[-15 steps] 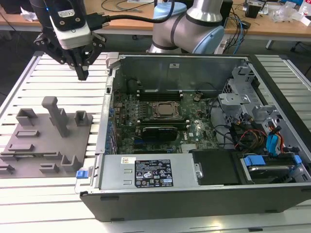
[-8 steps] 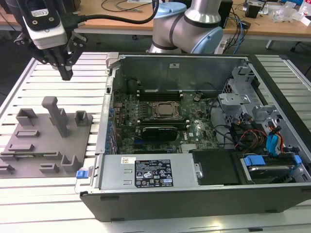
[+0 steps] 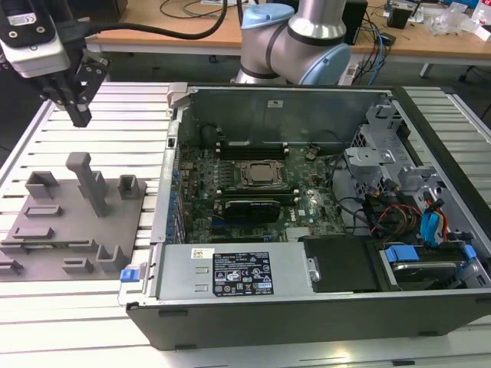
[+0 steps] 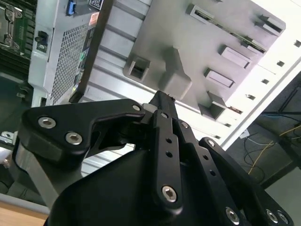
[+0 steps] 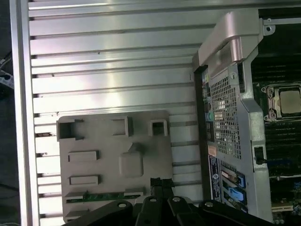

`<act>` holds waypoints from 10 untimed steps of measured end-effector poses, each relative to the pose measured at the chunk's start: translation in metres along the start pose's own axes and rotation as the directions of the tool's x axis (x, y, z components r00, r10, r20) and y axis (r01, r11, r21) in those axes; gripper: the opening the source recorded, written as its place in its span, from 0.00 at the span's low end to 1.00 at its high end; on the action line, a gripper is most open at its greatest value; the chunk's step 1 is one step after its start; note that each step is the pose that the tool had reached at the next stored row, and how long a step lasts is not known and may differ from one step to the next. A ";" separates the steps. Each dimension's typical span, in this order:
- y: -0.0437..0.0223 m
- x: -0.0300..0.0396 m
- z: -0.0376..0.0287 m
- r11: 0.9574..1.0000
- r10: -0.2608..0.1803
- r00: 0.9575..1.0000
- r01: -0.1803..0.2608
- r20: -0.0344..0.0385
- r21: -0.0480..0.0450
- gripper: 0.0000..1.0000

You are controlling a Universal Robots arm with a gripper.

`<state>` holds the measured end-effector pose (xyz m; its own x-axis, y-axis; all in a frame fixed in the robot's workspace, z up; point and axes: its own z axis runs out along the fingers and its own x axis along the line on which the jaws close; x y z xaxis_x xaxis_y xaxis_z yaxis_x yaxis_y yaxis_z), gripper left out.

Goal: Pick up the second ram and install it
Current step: 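Reach for the second ram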

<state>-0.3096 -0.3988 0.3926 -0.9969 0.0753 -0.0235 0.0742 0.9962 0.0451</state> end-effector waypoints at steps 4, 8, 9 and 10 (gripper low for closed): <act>-0.0013 0.0175 -0.0004 1.000 0.000 1.000 0.000 0.000 0.000 0.11; -0.0027 0.0353 -0.0007 1.000 0.000 1.000 0.000 0.000 0.000 0.11; -0.0028 0.0373 -0.0007 1.000 0.000 1.000 0.000 0.000 0.000 0.11; -0.0031 0.0410 -0.0007 1.000 0.000 1.000 0.000 0.000 0.000 0.11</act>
<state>-0.3508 -0.3989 0.3923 -0.9969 0.0753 -0.0235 0.0742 0.9962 0.0451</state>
